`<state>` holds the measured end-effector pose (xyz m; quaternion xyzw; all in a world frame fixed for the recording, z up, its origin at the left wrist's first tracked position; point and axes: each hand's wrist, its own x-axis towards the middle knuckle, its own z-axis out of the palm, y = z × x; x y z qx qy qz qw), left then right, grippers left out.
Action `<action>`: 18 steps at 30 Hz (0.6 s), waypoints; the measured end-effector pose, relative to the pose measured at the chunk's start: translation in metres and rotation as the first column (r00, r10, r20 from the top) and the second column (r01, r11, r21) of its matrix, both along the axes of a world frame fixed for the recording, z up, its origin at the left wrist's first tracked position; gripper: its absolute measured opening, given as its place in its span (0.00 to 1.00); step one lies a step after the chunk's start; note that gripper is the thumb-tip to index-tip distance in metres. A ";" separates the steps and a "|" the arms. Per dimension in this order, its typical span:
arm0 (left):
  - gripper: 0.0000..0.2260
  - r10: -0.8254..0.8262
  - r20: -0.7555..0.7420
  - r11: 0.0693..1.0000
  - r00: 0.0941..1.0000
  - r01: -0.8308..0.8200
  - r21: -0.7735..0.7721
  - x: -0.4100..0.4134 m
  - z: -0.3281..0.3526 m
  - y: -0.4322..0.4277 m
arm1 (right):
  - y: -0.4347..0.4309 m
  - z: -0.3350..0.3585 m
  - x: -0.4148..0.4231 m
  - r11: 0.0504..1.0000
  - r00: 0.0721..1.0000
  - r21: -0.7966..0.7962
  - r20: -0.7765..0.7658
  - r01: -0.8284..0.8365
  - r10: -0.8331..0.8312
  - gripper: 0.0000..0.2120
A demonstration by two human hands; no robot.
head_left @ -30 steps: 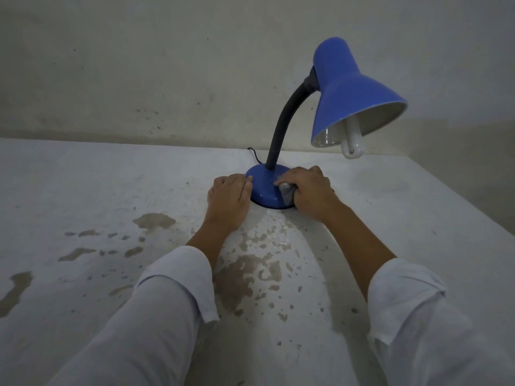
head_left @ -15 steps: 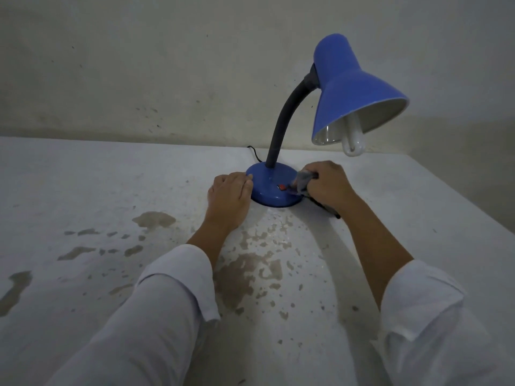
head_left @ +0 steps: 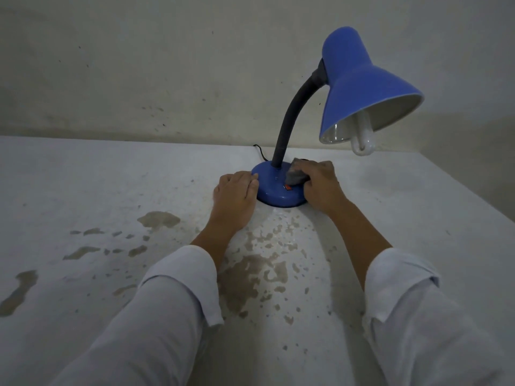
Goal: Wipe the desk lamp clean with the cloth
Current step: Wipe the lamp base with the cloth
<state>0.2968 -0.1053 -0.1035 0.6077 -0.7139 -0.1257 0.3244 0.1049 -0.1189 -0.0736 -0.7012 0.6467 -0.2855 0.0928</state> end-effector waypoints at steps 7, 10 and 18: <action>0.19 0.021 0.030 1.000 0.999 -0.021 0.002 -0.001 0.000 0.002 | 0.073 0.023 -0.004 0.984 0.979 0.006 0.102 -0.177 0.175 0.17; 0.19 0.007 0.036 1.000 0.999 -0.007 -0.004 -0.002 0.003 0.004 | 0.072 0.029 -0.006 0.991 0.972 -0.095 0.206 -0.097 0.115 0.21; 0.19 0.006 0.028 1.000 1.000 -0.005 -0.011 -0.001 0.001 0.002 | 0.064 0.004 0.027 0.990 0.998 -0.128 -0.014 -0.065 0.063 0.15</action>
